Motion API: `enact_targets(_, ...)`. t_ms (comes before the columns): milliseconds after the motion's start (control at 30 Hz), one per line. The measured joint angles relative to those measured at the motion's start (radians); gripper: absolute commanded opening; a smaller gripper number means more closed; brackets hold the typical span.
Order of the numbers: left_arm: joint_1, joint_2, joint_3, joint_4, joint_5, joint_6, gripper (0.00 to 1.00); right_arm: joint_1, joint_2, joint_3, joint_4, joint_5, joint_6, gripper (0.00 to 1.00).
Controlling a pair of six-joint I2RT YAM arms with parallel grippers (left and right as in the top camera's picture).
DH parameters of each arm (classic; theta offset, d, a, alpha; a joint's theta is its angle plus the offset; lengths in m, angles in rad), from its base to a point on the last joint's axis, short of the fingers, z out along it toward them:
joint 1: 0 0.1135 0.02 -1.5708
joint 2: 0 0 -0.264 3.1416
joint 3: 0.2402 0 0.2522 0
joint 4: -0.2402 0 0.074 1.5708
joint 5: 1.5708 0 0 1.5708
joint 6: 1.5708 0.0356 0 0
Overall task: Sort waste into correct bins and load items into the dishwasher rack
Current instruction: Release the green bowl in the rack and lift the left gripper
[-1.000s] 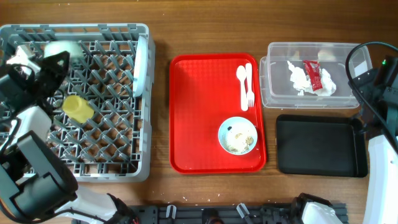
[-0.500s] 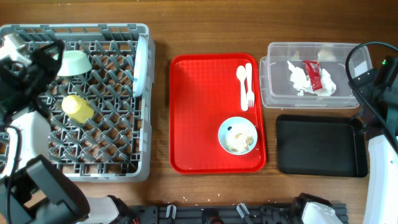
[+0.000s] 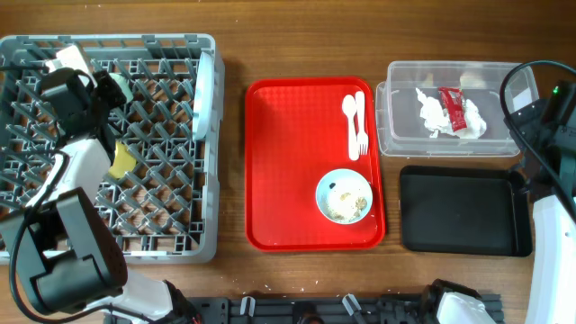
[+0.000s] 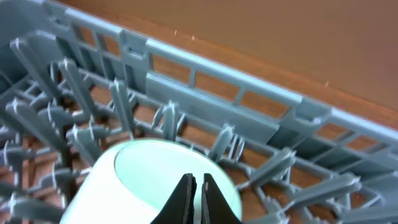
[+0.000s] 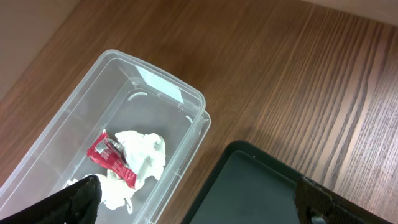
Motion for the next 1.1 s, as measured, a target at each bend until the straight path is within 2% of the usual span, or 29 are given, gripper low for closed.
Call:
enact_targets(200,0.064,-0.025,0.003,-0.224,-0.056,0.012,0.04,0.000,0.000,0.000,0.000,0.000,0.000,1.00)
enact_targets(233,0.092,-0.054,0.000,-0.260,-0.066,0.012,0.06,0.000,0.000,0.000,0.000,0.000,0.000,1.00)
enact_targets(267,0.110,-0.086,0.000,-0.267,-0.073,0.012,0.14,0.000,0.000,0.000,0.000,0.000,0.000,1.00)
enact_targets(333,0.126,-0.183,-0.001,-0.260,-0.082,0.017,0.18,0.000,0.000,0.000,0.000,0.000,0.000,1.00)
enact_targets(367,0.126,-0.233,-0.001,-0.250,-0.083,0.011,0.34,0.000,0.000,0.000,0.000,0.000,0.000,1.00)
enact_targets(400,0.126,-0.307,-0.001,-0.241,-0.082,-0.011,0.79,0.000,0.000,0.000,0.000,0.000,0.000,1.00)
enact_targets(433,0.126,-0.338,-0.001,-0.243,-0.082,-0.030,1.00,0.000,0.000,0.000,0.000,0.000,0.000,1.00)
enact_targets(500,0.127,-0.412,0.002,-0.353,-0.050,-0.167,1.00,0.000,0.000,0.000,0.001,0.000,0.000,1.00)
enact_targets(567,0.128,-0.459,0.005,-0.514,0.061,-0.300,1.00,0.000,0.000,0.000,0.001,0.000,0.000,1.00)
enact_targets(600,0.127,-0.473,0.003,-0.616,0.162,-0.355,1.00,0.000,0.000,0.000,0.000,0.000,0.000,1.00)
enact_targets(700,0.126,-0.473,-0.001,-0.860,0.325,-0.416,1.00,0.000,0.000,0.000,0.001,0.000,0.000,1.00)
enact_targets(867,0.126,-0.518,-0.004,-0.918,0.395,-0.406,1.00,0.000,0.000,0.000,0.000,0.000,0.000,1.00)
enact_targets(1000,0.126,-0.752,-0.005,-0.918,0.418,-0.319,1.00,0.000,0.000,0.000,0.054,-0.005,0.008,1.00)
enact_targets(1067,0.126,-0.792,-0.005,-0.917,0.420,-0.312,1.00,-0.003,0.000,0.000,0.064,-0.088,0.050,1.00)
enact_targets(1100,0.126,-0.804,-0.005,-0.918,0.421,-0.309,1.00,-0.004,0.000,0.000,0.061,-0.197,0.072,1.00)
